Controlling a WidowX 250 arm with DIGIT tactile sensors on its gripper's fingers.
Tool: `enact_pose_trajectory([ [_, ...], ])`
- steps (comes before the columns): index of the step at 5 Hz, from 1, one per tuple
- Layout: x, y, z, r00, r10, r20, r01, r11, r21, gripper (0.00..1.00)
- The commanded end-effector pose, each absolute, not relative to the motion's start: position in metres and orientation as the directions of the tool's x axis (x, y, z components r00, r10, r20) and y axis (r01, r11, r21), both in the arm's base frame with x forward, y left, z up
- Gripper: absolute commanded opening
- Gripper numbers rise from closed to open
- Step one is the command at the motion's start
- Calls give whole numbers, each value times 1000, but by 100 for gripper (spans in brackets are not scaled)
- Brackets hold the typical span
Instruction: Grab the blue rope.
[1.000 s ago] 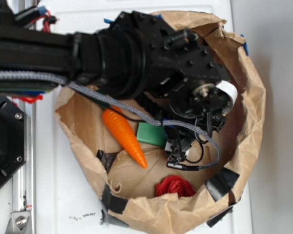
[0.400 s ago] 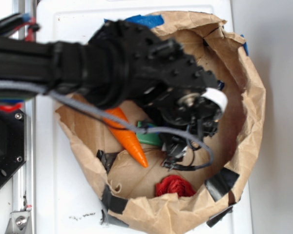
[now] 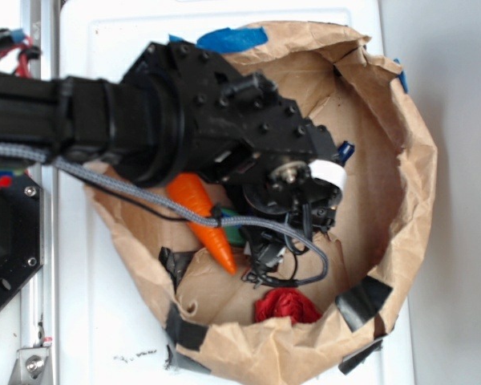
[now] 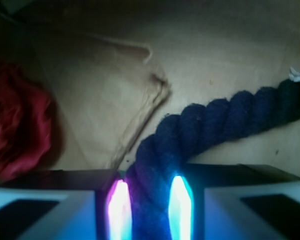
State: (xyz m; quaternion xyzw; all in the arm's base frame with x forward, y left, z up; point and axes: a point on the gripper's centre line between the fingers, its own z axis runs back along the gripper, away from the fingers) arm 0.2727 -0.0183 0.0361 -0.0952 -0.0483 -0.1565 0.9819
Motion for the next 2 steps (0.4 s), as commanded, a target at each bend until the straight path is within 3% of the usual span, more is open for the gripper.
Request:
enact_pose_trajectory([
  [1, 262, -8, 122, 954, -241, 179, 276, 940, -203, 0],
  [2, 251, 7, 152, 969, -180, 170, 211, 960, -183, 0],
])
